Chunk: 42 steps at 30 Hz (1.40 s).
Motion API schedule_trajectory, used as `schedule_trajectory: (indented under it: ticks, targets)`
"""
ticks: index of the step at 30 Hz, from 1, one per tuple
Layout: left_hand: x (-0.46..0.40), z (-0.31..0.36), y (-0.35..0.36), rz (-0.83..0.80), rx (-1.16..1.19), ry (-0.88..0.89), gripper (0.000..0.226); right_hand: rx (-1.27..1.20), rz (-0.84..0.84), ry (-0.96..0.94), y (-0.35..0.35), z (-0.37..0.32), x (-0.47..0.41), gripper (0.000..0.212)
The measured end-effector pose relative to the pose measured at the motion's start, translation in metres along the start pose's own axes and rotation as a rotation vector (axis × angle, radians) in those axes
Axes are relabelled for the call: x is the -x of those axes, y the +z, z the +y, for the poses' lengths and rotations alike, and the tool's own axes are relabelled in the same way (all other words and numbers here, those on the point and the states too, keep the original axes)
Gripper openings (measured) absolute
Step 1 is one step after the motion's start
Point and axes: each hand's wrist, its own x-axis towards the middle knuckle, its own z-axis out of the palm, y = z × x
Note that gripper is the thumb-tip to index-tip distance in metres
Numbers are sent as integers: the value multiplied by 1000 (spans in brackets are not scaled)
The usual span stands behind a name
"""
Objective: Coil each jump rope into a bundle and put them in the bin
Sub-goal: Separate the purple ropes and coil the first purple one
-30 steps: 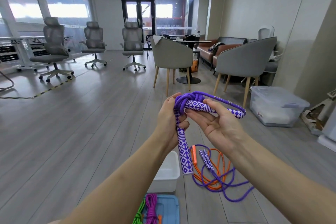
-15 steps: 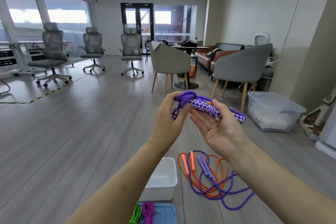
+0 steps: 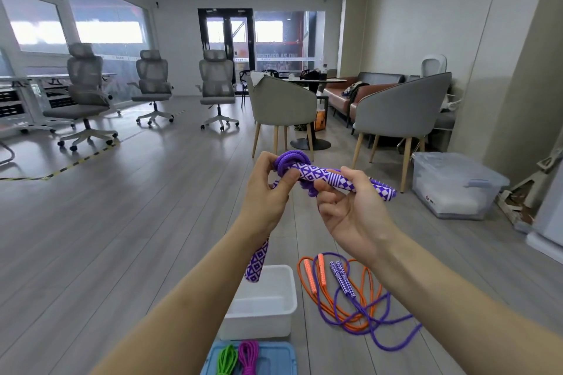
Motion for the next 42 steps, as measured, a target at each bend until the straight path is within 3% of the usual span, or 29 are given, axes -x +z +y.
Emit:
schedule_trajectory:
  ticks: [7,13,18,25,28,33,42]
  targets:
    - [5,-7,12,146,-117,-57,15,-168,43,-47,-2,21,-17,22]
    - [3,-11,13,250,-79,-146,18,-203,27,-56,2,36,-26,18]
    - [-6,-5,3,115,-29,-225,42,-109,16,-80,-1,25,-30,23]
    - [-5,14,-1,-66,-123,-127,26,27,95,-46,-12,-3,-32,17]
    - [-1,13,1,-67,-83,-175,30,97,113,-53,-16,-9,-30,19]
    - [-5,15,-5,-201,-102,-291,30,204,145,-116,-21,-13,-28,23]
    - [2,9,0,-161,23,-342,22,413,215,-174,-20,-20,-24,28]
